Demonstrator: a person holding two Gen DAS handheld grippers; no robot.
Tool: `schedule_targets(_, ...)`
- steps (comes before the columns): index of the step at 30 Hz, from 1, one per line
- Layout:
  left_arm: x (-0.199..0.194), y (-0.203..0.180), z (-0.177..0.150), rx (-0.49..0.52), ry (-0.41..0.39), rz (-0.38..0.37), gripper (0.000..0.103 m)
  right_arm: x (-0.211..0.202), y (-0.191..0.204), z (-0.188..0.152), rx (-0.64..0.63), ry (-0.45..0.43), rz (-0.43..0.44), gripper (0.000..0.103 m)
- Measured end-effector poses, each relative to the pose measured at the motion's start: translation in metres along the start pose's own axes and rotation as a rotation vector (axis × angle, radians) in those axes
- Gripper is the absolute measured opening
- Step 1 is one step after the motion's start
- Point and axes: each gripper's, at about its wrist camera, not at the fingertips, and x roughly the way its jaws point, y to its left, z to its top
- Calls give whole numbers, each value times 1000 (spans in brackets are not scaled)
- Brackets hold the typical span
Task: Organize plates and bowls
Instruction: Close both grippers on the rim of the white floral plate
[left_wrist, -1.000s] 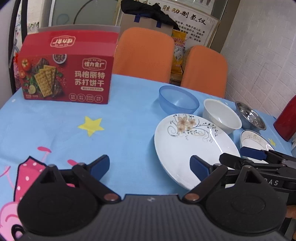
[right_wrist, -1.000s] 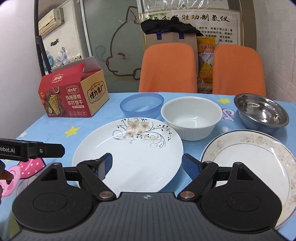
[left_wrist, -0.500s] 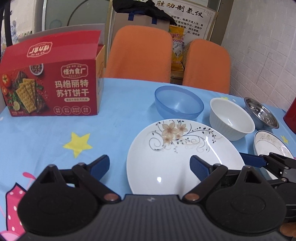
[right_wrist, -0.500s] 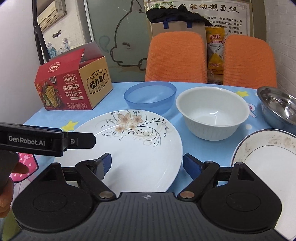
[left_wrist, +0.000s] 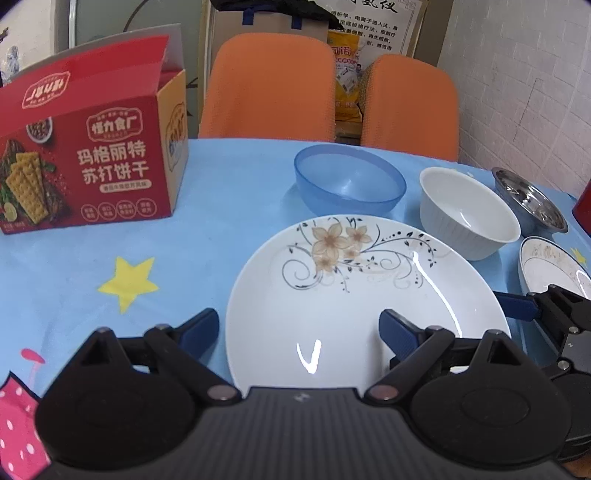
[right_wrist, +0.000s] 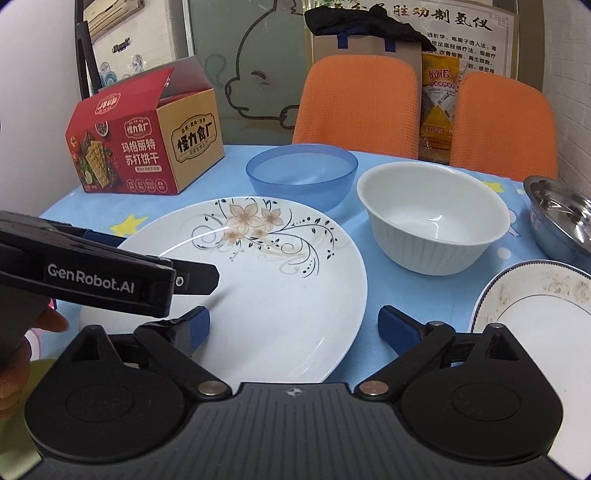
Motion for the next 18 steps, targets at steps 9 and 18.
schedule_targets(9,6,-3,0,19,17,21,92,0,0,-1,-4,-4,-5,103)
schedule_targets(18,9,-11,-1,34,-1,17,78,-2,7,-1,-12,-22,8,103)
